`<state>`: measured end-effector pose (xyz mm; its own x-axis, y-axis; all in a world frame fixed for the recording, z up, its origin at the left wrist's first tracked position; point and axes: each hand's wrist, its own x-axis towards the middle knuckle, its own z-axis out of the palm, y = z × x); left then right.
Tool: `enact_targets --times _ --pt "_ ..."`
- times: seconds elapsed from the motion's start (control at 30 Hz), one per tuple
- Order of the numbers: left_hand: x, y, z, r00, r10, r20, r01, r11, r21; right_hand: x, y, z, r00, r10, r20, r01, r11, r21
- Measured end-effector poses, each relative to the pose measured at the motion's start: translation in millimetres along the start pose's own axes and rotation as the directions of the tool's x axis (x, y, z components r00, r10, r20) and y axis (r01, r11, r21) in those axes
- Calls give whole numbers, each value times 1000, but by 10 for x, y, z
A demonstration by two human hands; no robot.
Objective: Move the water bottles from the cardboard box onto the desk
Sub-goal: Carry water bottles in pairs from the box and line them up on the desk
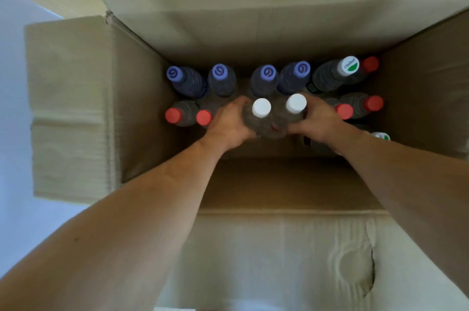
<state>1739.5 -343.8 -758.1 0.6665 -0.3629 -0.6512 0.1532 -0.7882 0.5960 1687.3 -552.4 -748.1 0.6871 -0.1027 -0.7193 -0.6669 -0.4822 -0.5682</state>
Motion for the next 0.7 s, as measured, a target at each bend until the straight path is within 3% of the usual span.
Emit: enact_targets --times 0.2,0.4,0.7 --pt "-368 420 -470 994 -73 87 94 956 -279 -404 -384 -505 985 32 170 -85 946 313" --pt "-878 1107 -1038 972 -49 230 187 751 -633 -934 -974 -995 956 42 291 -204 807 554" --pt "-1723 2595 -1867 992 80 100 37 570 -821 -2167 -2191 -2007 984 2 176 -140 616 775"
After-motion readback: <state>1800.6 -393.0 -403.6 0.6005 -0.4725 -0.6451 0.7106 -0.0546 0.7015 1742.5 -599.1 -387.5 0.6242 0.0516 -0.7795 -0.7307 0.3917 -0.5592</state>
